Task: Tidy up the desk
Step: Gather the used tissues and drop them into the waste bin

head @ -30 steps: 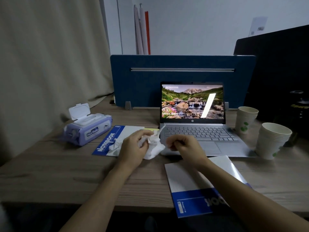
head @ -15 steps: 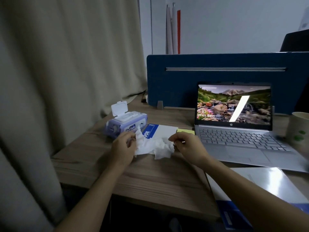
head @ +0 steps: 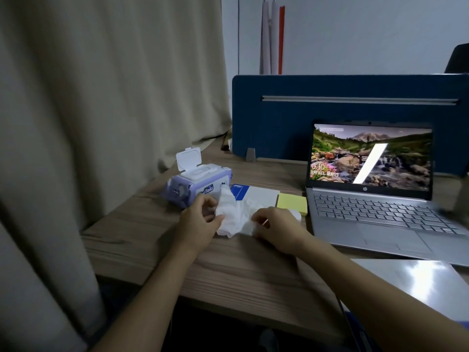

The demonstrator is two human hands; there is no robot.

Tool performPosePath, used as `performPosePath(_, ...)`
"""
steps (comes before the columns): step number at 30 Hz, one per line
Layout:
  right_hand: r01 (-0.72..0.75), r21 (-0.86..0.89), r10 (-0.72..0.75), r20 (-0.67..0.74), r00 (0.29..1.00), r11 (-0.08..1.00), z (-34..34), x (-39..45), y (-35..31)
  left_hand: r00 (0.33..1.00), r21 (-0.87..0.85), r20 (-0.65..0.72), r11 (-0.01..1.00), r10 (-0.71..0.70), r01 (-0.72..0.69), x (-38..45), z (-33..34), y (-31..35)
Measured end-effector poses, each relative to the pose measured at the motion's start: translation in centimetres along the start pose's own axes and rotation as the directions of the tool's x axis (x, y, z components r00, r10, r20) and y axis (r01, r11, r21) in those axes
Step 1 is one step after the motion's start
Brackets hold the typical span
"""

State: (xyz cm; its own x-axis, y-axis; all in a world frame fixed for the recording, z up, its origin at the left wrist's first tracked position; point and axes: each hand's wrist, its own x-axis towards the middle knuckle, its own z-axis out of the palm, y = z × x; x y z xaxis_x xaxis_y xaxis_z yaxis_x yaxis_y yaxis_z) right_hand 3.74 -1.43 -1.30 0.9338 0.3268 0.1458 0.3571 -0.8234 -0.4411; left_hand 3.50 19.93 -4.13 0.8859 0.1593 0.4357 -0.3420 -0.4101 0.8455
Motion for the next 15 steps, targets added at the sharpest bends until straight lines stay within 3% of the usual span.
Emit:
performPosePath(7,-0.041,0.137,0.060,-0.142,0.988,0.990,-0.5,-1.4,0.7,0.992,0.043,0.064,0.993,0.110,-0.113,-0.4,0.1,0.6)
performPosePath(15,0.069,0.428,0.135,-0.428,0.894,0.901,-1.9,-1.3,-0.2,0.989,0.124,0.073,0.982,0.132,-0.140,-0.7,0.0,0.9)
